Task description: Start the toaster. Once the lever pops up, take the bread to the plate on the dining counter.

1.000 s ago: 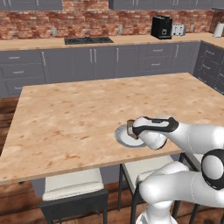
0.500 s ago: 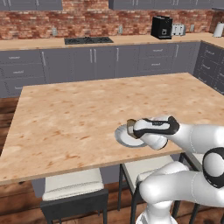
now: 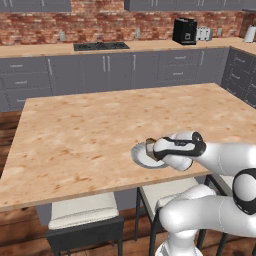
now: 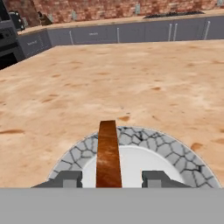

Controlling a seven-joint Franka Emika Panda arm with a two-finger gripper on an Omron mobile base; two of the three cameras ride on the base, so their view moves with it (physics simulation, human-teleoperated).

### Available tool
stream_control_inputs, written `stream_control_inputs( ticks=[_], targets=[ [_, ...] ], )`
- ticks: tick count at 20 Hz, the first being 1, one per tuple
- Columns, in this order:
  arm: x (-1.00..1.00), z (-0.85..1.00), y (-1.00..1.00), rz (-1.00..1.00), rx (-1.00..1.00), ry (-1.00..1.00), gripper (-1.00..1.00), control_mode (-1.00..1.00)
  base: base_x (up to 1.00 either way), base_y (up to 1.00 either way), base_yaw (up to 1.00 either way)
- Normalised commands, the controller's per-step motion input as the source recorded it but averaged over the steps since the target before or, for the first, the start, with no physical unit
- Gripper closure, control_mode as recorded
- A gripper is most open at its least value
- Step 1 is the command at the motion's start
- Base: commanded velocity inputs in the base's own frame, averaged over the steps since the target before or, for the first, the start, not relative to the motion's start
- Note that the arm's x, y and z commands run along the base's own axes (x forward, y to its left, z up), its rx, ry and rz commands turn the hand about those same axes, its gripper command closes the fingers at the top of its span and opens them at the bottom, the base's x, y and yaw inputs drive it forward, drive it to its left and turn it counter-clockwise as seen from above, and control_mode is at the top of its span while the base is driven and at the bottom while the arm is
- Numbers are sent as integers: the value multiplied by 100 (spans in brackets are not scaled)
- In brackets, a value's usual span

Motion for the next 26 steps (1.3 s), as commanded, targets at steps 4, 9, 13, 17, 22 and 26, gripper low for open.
stream_control_inputs(
  ticks=[4,9,13,17,22,26],
  targets=[
    [0,0,0,0,0,0,-100,-100,0,0,0],
    [0,2,0,0,0,0,-100,-100,0,0,0],
    [0,30,0,0,0,0,-100,-100,0,0,0],
    [1,37,0,0,0,0,-100,-100,0,0,0],
    [15,41,0,0,0,5,-100,-100,0,0,0],
    [8,50,0,0,0,11,-100,-100,0,0,0]
  ],
)
